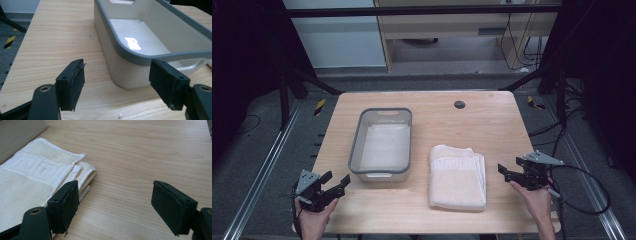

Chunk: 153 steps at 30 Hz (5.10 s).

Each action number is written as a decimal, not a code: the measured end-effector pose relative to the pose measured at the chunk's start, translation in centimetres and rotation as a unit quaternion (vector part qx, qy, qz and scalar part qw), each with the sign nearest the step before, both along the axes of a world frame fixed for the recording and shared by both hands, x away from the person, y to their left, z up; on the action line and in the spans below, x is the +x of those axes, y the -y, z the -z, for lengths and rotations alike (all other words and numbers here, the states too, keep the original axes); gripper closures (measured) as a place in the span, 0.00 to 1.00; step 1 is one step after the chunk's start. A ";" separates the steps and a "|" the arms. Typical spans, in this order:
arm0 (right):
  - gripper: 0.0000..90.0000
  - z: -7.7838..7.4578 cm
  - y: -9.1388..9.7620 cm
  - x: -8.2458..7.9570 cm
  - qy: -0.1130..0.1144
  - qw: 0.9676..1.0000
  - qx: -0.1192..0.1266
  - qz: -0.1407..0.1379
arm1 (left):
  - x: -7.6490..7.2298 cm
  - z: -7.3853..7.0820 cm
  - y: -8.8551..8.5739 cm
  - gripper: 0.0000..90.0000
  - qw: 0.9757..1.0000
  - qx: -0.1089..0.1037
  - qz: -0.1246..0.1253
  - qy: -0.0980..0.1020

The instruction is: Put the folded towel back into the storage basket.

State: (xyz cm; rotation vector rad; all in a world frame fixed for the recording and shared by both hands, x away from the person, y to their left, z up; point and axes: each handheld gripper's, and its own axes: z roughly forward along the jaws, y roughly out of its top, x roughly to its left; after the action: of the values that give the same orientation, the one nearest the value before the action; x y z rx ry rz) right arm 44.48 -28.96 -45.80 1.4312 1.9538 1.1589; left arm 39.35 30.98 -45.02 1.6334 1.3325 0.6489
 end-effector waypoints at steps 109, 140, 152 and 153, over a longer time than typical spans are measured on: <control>0.22 1.6 -5.2 4.2 -0.056 0.996 0.028 -0.069 | 2.0 1.6 24.4 0.36 0.965 0.072 0.240 -0.079; 0.24 4.0 -6.8 4.9 -0.123 0.989 0.032 -0.072 | 2.9 4.0 25.8 0.25 0.957 0.066 0.251 -0.132; 0.41 4.0 -7.1 4.7 -0.130 0.987 0.045 -0.085 | 3.5 4.6 25.5 0.27 0.952 0.037 0.260 -0.157; 0.43 4.0 -7.1 4.7 -0.130 0.987 0.047 -0.085 | 3.5 4.6 25.5 0.28 0.952 0.037 0.261 -0.156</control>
State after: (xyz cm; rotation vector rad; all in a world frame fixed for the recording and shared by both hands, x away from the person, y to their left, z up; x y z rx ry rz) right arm 49.19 -21.87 -49.84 1.5557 2.2662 1.2011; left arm 42.81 5.49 -49.62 2.1041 1.0218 0.1244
